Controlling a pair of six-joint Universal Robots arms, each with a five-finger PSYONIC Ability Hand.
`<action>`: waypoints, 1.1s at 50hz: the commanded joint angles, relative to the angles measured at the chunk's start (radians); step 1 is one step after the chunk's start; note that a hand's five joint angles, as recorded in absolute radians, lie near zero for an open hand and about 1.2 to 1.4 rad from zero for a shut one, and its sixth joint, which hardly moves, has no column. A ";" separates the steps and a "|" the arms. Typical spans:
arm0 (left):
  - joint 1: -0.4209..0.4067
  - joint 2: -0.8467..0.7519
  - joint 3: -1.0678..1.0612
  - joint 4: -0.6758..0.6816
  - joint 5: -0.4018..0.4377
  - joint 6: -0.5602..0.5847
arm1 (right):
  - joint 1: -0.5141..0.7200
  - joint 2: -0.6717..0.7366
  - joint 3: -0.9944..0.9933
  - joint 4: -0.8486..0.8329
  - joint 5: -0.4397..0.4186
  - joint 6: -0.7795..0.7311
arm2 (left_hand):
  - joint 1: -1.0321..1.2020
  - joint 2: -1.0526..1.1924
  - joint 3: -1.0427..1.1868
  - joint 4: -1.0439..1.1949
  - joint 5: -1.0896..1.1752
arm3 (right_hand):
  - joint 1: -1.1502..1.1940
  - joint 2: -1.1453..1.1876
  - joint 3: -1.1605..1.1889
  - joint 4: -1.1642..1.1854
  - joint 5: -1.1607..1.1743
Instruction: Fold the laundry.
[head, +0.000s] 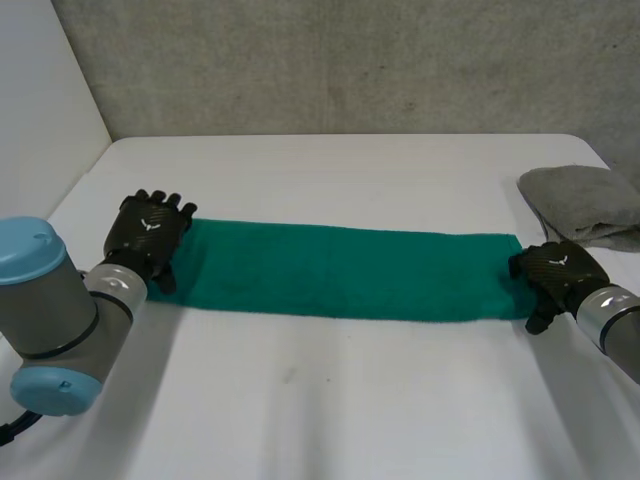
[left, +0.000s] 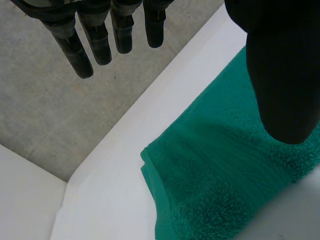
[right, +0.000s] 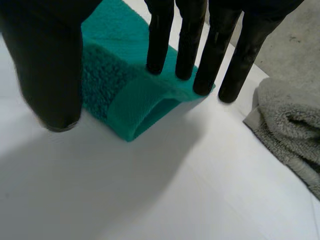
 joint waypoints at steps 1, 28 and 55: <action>-0.011 0.000 -0.003 0.000 0.000 0.000 | 0.004 0.055 -0.025 -0.064 -0.001 0.004 | -0.018 -0.031 -0.038 -0.030 -0.053 | 0.902 0.818 0.818 0.827 0.848; -0.008 0.062 -0.027 0.000 -0.008 -0.004 | 0.063 -0.207 -0.163 -0.023 0.022 -0.226 | -0.018 -0.031 -0.038 -0.030 -0.053 | 0.905 0.822 0.821 0.830 0.852; -0.086 0.031 0.036 0.006 -0.009 -0.004 | 0.716 0.261 -0.634 0.130 0.195 -0.055 | -0.018 -0.031 -0.038 -0.030 -0.053 | -0.316 -0.400 -0.401 -0.392 -0.370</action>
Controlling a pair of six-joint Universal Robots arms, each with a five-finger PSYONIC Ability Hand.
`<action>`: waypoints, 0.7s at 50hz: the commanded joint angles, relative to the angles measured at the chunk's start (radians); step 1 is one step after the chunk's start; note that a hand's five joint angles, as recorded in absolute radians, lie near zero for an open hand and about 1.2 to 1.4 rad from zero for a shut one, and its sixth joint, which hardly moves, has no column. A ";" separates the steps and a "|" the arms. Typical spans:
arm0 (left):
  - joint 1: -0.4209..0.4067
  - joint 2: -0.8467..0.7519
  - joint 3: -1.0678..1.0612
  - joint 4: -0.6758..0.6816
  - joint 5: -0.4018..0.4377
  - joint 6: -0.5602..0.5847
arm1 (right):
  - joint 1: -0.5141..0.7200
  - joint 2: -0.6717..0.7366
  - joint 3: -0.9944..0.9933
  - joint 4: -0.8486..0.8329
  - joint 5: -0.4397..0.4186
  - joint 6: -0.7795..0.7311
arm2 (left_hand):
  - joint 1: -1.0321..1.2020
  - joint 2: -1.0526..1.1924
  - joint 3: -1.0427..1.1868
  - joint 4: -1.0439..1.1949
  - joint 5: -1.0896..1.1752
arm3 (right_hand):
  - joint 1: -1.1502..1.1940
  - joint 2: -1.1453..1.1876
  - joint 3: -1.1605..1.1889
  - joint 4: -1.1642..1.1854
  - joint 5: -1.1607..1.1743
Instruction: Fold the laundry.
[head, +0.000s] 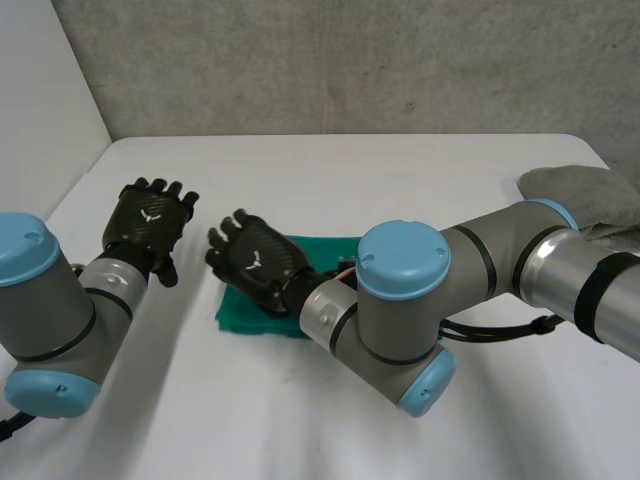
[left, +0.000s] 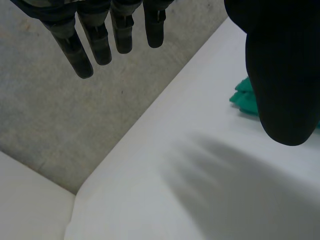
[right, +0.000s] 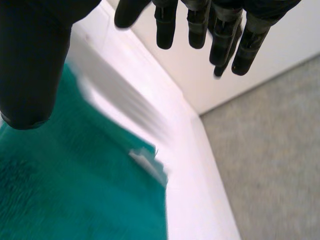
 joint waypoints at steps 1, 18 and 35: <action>-0.078 -0.035 0.059 0.005 -0.001 0.000 | -0.136 -0.113 0.065 0.196 0.298 0.253 | -0.018 -0.031 -0.038 -0.030 -0.053 | -0.057 -0.106 -0.124 -0.131 -0.137; -0.203 -0.115 0.125 0.004 -0.007 0.003 | -0.441 -0.207 0.465 0.164 0.181 0.389 | -0.018 -0.031 -0.038 -0.030 -0.053 | 1.165 1.115 1.098 1.090 1.084; -0.111 0.004 0.101 -0.005 -0.081 -0.096 | -0.066 -0.057 -0.093 0.170 0.222 0.369 | -0.018 -0.031 -0.038 -0.030 -0.053 | 1.165 1.115 1.098 1.090 1.084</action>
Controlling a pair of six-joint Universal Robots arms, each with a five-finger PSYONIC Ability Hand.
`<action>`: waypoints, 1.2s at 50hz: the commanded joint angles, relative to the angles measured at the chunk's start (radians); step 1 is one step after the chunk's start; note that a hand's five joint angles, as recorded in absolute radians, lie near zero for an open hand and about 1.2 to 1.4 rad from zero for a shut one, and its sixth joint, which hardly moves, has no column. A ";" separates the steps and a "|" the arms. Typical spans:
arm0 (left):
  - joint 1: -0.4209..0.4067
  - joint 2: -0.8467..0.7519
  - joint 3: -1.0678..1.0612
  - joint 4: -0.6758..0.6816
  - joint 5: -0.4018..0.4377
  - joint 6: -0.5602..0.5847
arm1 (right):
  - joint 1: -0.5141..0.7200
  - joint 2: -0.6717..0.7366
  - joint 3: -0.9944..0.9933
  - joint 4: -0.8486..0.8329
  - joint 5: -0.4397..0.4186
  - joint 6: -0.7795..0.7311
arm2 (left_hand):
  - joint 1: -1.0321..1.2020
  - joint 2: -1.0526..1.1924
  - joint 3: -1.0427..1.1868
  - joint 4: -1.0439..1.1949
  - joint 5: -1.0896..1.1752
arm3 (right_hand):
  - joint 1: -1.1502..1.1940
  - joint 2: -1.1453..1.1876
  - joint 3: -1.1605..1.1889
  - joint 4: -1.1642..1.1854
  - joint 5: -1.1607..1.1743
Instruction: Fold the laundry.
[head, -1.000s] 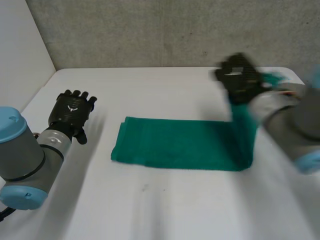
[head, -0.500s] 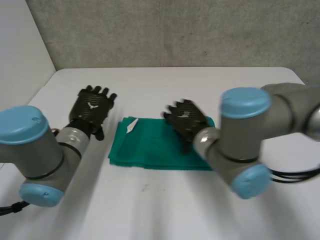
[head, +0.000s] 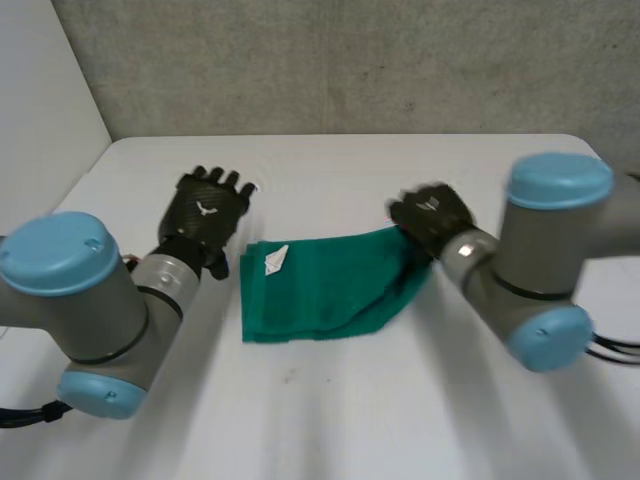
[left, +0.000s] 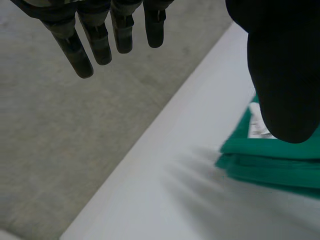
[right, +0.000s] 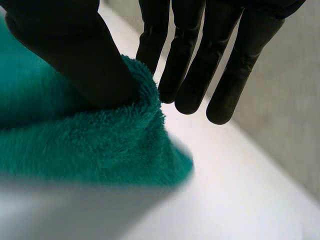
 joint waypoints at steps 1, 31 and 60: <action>0.065 0.052 -0.001 -0.002 -0.042 -0.098 | 0.266 0.184 -0.301 0.009 -0.081 -0.025 | -0.018 -0.031 -0.038 -0.030 -0.053 | 0.447 0.225 0.214 0.208 0.230; -0.055 -0.285 0.343 -0.463 -0.022 -0.346 | 0.151 0.431 -0.579 0.387 -0.055 0.258 | 0.042 0.029 0.022 0.030 0.007 | -0.775 -0.997 -1.008 -1.014 -0.992; 0.011 0.092 0.407 -0.535 0.332 -0.409 | 0.176 0.028 0.012 0.017 0.020 0.246 | 0.021 0.008 0.001 0.009 -0.014 | -0.775 -0.997 -1.008 -1.014 -0.992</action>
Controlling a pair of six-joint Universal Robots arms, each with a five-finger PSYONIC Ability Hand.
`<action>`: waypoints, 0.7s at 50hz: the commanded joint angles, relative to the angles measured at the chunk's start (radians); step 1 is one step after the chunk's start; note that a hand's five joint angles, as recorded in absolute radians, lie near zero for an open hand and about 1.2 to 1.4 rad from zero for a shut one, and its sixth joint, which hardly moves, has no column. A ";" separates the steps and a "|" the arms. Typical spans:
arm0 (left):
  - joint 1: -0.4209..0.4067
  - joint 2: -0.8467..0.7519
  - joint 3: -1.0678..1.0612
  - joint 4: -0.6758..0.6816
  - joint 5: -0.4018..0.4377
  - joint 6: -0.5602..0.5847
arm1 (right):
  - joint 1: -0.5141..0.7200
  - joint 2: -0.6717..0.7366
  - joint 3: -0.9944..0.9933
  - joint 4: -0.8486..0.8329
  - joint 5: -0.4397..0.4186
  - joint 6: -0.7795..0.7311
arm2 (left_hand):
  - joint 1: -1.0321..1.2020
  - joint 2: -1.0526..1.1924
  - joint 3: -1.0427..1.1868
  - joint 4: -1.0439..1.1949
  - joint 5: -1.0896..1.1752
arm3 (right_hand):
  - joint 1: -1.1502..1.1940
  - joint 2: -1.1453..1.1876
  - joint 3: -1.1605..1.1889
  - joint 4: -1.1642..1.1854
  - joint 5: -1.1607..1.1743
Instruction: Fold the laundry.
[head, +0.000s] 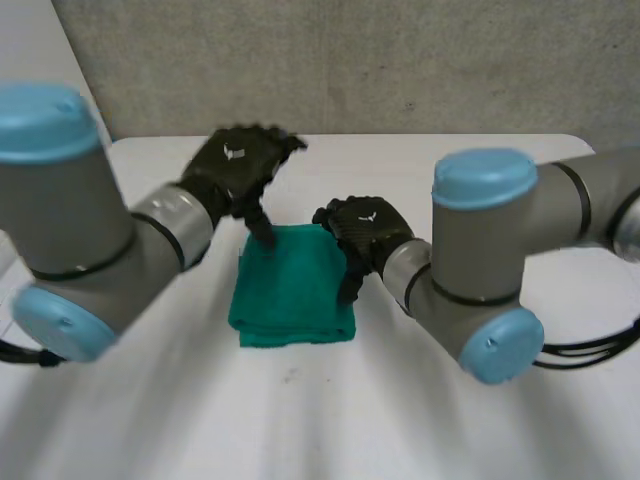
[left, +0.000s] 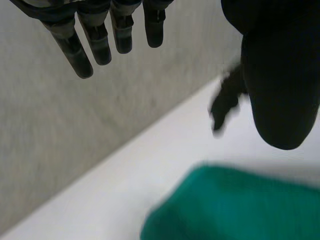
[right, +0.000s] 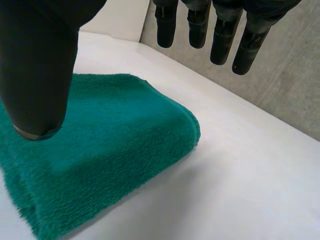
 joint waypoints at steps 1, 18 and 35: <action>0.075 0.065 0.046 -0.081 0.186 -0.093 | 0.037 -0.020 0.145 -0.154 0.017 -0.016 | 0.025 0.011 0.004 0.012 -0.011 | -0.011 -0.047 -0.039 -0.061 -0.068; 0.092 0.074 0.074 -0.158 0.215 -0.116 | 0.105 0.179 0.063 -0.213 0.088 -0.077 | 0.028 0.014 0.007 0.015 -0.008 | 0.105 0.068 0.077 0.054 0.048; 0.089 0.073 0.071 -0.158 0.213 -0.123 | 0.105 0.227 -0.016 -0.266 0.080 -0.083 | 0.025 0.011 0.004 0.012 -0.011 | 0.458 0.421 0.429 0.407 0.401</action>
